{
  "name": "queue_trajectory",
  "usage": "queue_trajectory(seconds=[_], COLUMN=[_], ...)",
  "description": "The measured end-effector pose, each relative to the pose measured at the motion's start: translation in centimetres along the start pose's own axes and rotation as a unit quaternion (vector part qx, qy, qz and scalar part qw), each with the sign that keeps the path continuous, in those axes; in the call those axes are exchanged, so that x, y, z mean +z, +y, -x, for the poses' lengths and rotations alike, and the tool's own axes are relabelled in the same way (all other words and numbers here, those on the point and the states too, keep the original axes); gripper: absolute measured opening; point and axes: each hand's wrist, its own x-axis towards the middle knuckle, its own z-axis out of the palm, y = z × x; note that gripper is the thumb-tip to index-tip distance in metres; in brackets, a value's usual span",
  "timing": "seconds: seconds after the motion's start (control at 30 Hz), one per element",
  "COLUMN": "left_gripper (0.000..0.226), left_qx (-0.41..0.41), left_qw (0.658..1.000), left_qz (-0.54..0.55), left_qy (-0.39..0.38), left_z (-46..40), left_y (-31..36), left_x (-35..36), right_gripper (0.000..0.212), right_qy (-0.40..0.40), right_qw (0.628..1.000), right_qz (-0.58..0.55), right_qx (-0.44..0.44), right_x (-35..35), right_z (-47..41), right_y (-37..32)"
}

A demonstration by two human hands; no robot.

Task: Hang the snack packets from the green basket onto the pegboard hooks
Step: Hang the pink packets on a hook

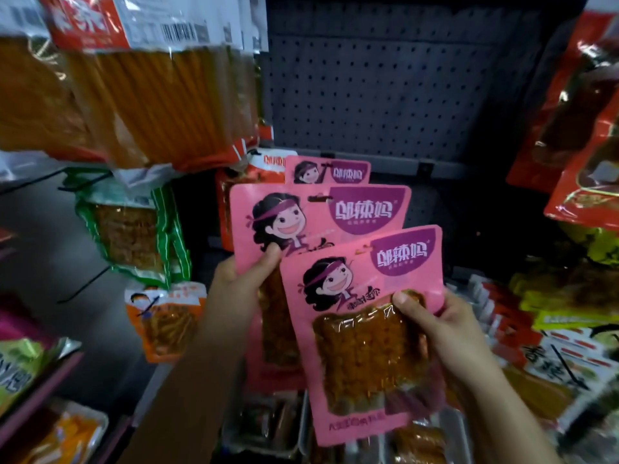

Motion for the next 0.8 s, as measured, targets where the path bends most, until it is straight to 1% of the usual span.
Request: queue_trajectory(seconds=[0.07,0.17,0.23,0.3,0.37,0.43,0.5,0.57,0.6,0.7,0.77,0.8], left_gripper=[0.039,0.036,0.037,0.032,0.029,0.036,0.04,0.039,0.034,0.008,0.005,0.005], left_qx=[-0.05,-0.109,-0.115,-0.071,-0.005,0.062,0.118,0.135,0.135,0.139,0.146,0.143], left_qw=[0.999,0.992,0.99,0.994,0.997,0.996,0.988,0.971,0.964,0.958,0.956,0.957], left_qz=[0.009,0.031,0.026,0.015,0.005,-0.021,-0.091,-0.187,-0.218,-0.233,-0.235,-0.233], left_qy=[-0.012,-0.054,-0.076,-0.086,-0.081,-0.052,-0.046,-0.06,-0.068,-0.089,-0.097,-0.099], left_z=[-1.6,-3.8,-4.7,-5.3,-6.0,-6.9,-7.7,-8.2,-8.3,-8.7,-8.8,-8.7], left_y=[-0.2,-0.7,-0.9,-0.8,0.0,1.2,2.2,2.7,2.8,2.7,2.4,2.3], left_x=[-0.5,-1.7,-2.4,-2.8,-3.0,-2.9,-2.5,-1.8,-1.5,-0.8,-0.4,-0.3], right_gripper=[0.02,0.023,0.028,0.028,0.025,0.026,0.028,0.027,0.025,0.032,0.037,0.036], right_qy=[-0.008,0.0,0.01,0.013,0.014,0.01,0.009,0.008,0.008,0.015,0.018,0.02], right_qw=[1.0,1.0,0.999,0.998,0.999,0.999,1.0,0.999,0.999,0.997,0.996,0.996], right_qz=[-0.008,-0.019,-0.038,-0.042,-0.022,-0.007,-0.009,-0.017,-0.025,-0.042,-0.043,-0.042], right_qx=[0.0,0.013,0.029,0.039,0.039,0.032,0.025,0.032,0.043,0.066,0.07,0.074], right_x=[0.9,2.1,2.9,3.6,3.9,4.0,4.0,3.9,3.9,3.6,3.5,3.5], right_z=[-0.8,-1.7,-1.9,-2.0,-1.9,-1.7,-1.5,-1.3,-1.2,-0.9,-0.9,-1.0], right_y=[0.2,1.1,1.7,2.1,2.2,2.2,2.3,2.7,3.0,3.7,3.8,3.9])
